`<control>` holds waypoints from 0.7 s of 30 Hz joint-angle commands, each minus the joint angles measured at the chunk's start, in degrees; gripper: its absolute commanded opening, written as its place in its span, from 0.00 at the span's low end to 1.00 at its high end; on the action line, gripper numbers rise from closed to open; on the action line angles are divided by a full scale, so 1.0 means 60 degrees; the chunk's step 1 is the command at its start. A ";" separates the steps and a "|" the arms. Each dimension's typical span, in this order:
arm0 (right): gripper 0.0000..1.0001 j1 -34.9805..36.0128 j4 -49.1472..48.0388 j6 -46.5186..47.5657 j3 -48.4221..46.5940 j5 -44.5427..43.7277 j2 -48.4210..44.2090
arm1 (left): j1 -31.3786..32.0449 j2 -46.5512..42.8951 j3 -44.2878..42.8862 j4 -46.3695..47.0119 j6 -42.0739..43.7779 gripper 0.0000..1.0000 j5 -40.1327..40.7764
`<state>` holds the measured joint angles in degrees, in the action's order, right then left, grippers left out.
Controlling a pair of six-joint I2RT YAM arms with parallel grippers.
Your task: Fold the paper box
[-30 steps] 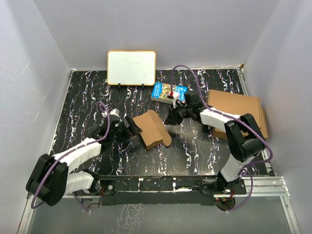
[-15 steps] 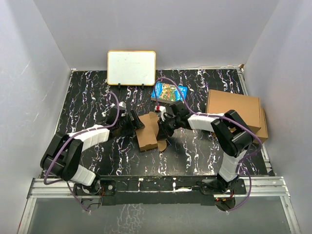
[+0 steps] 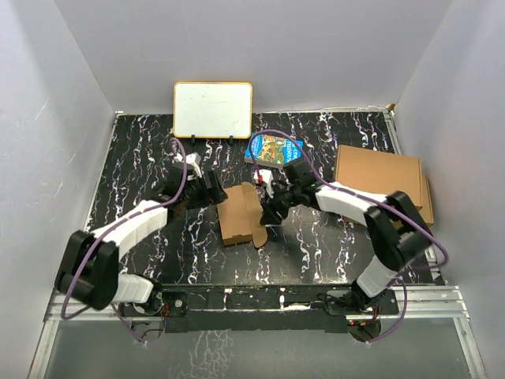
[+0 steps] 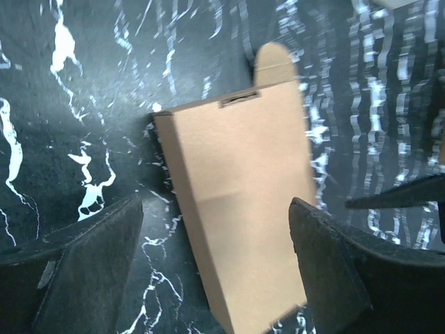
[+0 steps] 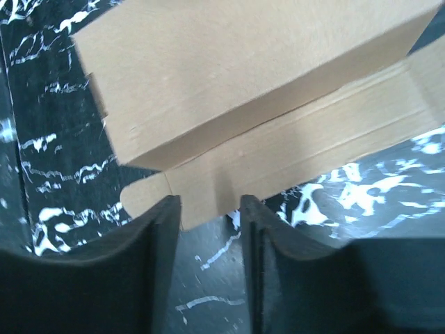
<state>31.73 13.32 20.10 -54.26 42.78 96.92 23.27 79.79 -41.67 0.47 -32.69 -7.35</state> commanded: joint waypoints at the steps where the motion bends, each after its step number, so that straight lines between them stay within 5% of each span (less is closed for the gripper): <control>1: 0.52 -0.0087 0.0179 0.3396 0.0778 0.0735 -0.1838 | -0.0072 -0.1772 0.0271 0.0207 0.0402 0.85 -0.0454; 7: 0.77 0.0022 -0.0179 0.7731 0.2508 0.1982 -0.2880 | -0.0071 -0.3145 0.2253 0.1702 -0.0977 0.86 -0.1459; 12: 0.76 0.0858 -0.0960 0.8436 0.2722 0.0956 -0.2427 | -0.0069 -0.3571 0.2898 0.1943 -0.1407 0.85 -0.1137; 21: 0.66 0.1849 -0.2794 0.8026 0.3210 -0.0905 -0.1810 | -0.0070 -0.2195 0.2711 0.2320 -0.1508 0.85 -0.1409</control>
<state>41.67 6.31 66.37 -35.81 42.09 85.27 23.05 64.12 -23.81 11.94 -41.39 -14.13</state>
